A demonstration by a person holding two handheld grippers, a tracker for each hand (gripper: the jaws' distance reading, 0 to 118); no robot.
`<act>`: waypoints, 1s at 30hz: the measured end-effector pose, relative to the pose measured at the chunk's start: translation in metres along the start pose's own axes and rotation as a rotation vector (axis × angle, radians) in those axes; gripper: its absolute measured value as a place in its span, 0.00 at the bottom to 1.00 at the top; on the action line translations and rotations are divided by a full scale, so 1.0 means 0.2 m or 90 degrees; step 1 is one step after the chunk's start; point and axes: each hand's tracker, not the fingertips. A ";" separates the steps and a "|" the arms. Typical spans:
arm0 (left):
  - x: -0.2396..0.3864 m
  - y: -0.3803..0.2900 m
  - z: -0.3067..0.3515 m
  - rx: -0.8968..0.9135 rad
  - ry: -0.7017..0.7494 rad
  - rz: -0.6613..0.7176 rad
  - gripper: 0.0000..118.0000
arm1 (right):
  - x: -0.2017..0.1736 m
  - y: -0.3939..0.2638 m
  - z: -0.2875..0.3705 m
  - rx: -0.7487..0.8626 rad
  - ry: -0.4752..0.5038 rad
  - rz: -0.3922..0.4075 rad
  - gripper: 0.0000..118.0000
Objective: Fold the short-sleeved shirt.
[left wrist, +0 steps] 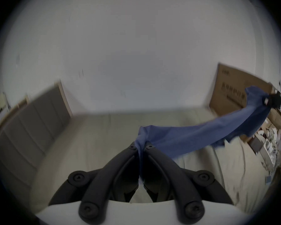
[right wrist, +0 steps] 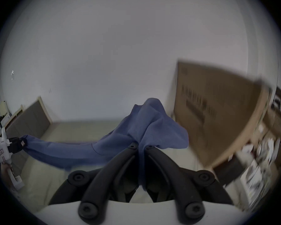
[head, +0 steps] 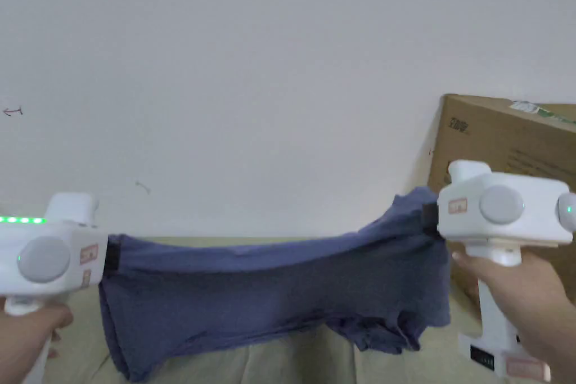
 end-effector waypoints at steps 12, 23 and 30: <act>-0.11 -1.29 0.42 -0.225 -0.069 -0.033 0.02 | 0.40 -1.48 0.41 -0.304 0.046 0.009 0.02; -0.15 -1.66 1.06 -0.298 -0.128 -0.132 0.02 | 0.45 -1.82 1.04 -0.419 0.105 0.128 0.02; -0.21 -1.70 1.14 -0.286 -0.171 -0.120 0.03 | 0.47 -1.90 1.00 -0.463 0.109 0.067 0.02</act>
